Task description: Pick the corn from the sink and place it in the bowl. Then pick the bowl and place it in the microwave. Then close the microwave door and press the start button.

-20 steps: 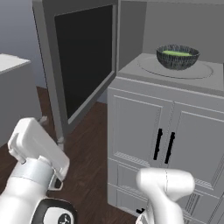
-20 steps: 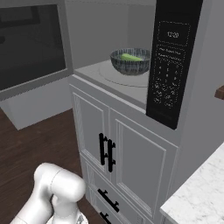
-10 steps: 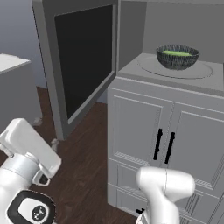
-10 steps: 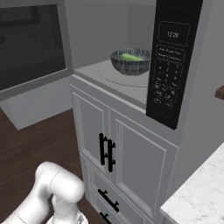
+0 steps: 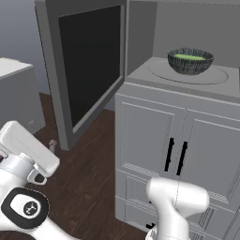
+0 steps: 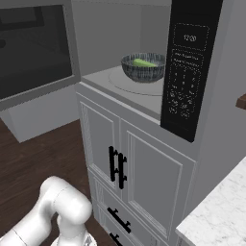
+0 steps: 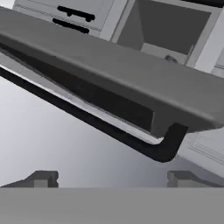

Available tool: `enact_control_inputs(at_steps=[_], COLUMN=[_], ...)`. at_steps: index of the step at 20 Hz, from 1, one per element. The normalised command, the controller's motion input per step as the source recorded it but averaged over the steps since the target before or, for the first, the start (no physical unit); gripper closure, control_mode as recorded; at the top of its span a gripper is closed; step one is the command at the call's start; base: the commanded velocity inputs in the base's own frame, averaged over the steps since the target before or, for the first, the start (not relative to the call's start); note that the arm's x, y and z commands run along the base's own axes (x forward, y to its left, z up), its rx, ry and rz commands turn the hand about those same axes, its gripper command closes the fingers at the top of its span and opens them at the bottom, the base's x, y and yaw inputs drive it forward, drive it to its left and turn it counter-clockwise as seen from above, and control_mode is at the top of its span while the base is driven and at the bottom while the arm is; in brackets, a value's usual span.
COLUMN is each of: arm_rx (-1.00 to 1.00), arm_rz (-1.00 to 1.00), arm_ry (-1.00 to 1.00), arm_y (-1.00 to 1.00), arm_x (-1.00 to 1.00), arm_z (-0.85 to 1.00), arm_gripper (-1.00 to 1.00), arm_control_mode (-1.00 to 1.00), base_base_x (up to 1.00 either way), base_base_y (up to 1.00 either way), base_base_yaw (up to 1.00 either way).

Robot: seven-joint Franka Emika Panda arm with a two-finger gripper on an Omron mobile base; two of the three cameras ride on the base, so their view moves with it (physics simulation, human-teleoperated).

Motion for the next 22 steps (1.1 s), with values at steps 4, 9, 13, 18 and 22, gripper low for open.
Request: enact_control_inputs(at_steps=[4, 9, 13, 18, 22], arm_rx=[0.13, 0.12, 0.30, 0.38, 0.40], arm_rz=[0.00, -0.05, -0.02, 0.00, 0.00], arm_ry=[-0.10, -0.17, -0.10, -0.06, -0.02], arm_y=[0.27, -0.36, -0.84, -0.94, -1.00], arm_x=[0.76, -0.04, -0.01, 0.00, 0.00], arm_z=[-0.43, 0.08, 0.17, 0.20, 0.19], arm_gripper=[-1.00, -1.00, -1.00, -1.00, -1.00], arm_control_mode=[-1.00, -1.00, -1.00, -1.00, -1.00], base_base_x=[0.00, 0.00, 0.00, 0.00, 0.00], base_base_y=[0.00, 0.00, 0.00, 0.00, 0.00], base_base_yaw=[0.00, 0.00, 0.00, 0.00, 0.00])
